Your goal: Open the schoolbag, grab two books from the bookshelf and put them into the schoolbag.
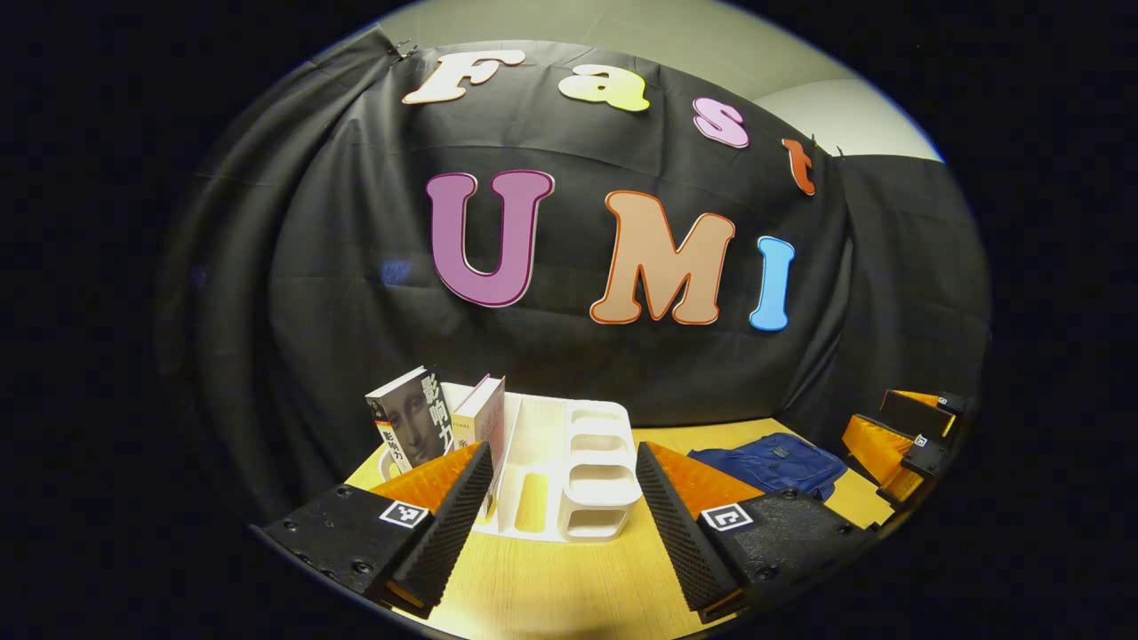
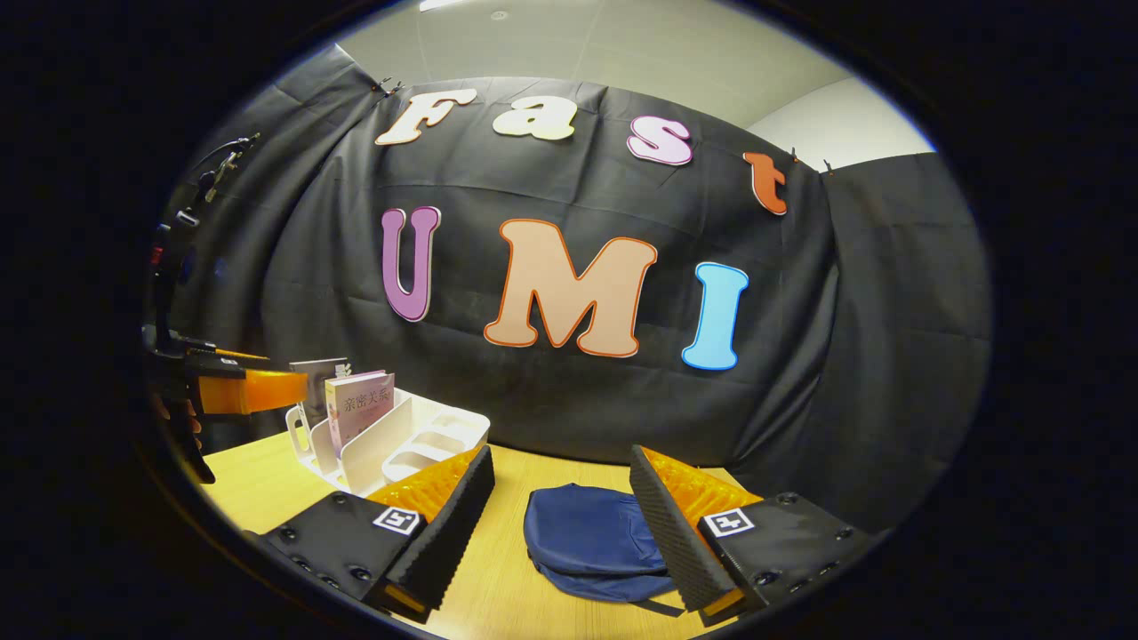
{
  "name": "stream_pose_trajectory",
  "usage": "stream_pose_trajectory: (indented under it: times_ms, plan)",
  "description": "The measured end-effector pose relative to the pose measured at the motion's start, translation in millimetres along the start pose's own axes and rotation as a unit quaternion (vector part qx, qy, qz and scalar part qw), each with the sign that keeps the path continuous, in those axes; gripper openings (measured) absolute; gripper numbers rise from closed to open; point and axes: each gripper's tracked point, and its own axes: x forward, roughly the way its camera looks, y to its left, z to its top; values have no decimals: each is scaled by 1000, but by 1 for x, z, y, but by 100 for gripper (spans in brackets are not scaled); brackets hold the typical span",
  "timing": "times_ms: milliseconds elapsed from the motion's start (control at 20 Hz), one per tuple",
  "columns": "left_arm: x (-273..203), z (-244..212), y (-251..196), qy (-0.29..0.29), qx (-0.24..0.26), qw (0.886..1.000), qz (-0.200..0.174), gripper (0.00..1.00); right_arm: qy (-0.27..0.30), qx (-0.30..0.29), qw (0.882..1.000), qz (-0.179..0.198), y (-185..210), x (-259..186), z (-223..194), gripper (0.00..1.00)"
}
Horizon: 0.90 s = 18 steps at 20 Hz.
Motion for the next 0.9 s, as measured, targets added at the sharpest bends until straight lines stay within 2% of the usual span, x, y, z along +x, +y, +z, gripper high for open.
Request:
stream_pose_trajectory:
  times_ms: [400,450,550,600,650,750,900]
  plan:
    - [1,-5,7,6,2,1000,21,95,9,-1,1000,-16,-20,8,-13,94]
    - [0,-6,7,8,3,1000,23,95,13,-2,1000,-19,-22,9,-17,98]
    - [0,-7,6,10,3,1000,25,92,19,-9,1000,-22,-27,10,-24,96]
    - [0,-7,5,11,3,1000,25,98,22,-18,999,-26,-31,10,-28,94]
    - [1,-8,3,12,3,1000,26,95,27,-32,999,-30,-36,10,-35,94]
    - [0,-8,1,12,5,1000,27,98,42,-64,996,-44,-47,9,-51,97]
    - [-2,-9,2,14,16,999,34,95,70,-117,989,-59,-62,5,-80,99]
